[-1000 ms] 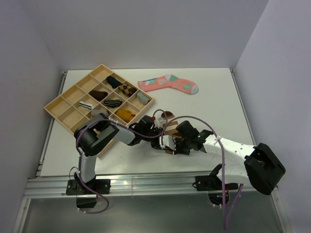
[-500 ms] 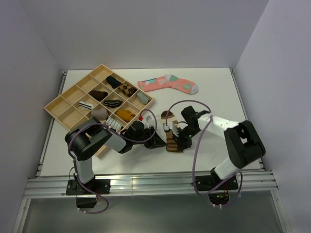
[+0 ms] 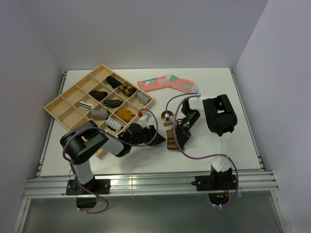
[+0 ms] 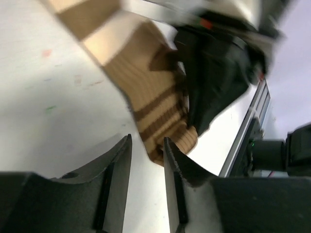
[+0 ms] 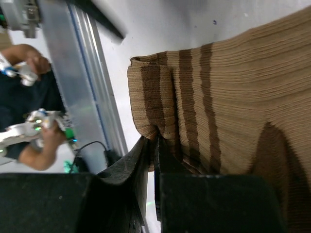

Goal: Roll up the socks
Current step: Roll the sock at the center of the board.

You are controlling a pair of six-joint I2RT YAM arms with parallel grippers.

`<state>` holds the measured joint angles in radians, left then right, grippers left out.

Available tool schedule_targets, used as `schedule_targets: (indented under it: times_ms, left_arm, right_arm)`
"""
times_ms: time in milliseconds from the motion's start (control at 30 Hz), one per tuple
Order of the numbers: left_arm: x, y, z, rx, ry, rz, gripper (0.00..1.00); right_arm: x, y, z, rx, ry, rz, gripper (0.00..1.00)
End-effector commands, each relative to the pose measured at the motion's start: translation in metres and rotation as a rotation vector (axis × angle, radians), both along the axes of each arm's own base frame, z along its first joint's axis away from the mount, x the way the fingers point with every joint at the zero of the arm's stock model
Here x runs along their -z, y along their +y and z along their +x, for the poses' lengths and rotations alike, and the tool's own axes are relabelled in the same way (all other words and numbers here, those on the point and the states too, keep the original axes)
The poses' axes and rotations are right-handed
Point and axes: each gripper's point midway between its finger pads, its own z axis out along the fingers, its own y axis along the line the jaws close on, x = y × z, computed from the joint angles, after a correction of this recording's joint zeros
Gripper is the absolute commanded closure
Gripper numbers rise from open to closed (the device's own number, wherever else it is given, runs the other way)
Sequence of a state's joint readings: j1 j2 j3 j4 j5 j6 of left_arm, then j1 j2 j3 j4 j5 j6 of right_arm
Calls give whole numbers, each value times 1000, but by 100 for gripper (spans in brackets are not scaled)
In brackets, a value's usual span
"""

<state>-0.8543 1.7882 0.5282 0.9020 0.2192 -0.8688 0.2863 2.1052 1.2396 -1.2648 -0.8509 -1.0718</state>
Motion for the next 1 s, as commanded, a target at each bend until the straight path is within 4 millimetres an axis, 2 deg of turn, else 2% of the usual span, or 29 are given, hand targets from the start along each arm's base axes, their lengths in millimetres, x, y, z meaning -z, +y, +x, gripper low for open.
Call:
schedule_targets:
  times_ms: [0, 267, 567, 733, 967]
  left_arm:
    - [-42, -24, 8, 73, -243, -50, 62]
    - [-43, -44, -2, 195, -304, -64, 56]
    - [-19, -58, -26, 337, -248, -81, 54]
    - [-15, -63, -44, 380, -227, -90, 54]
    - [-2, -63, -46, 379, -202, -52, 55]
  right_arm:
    - [9, -12, 13, -45, -19, -43, 98]
    - [10, -12, 17, -19, -21, -73, 98]
    - [12, -11, 20, 21, -12, -103, 98]
    - [13, -10, 22, 41, -10, -119, 98]
    - [15, -9, 26, 75, -12, -145, 98]
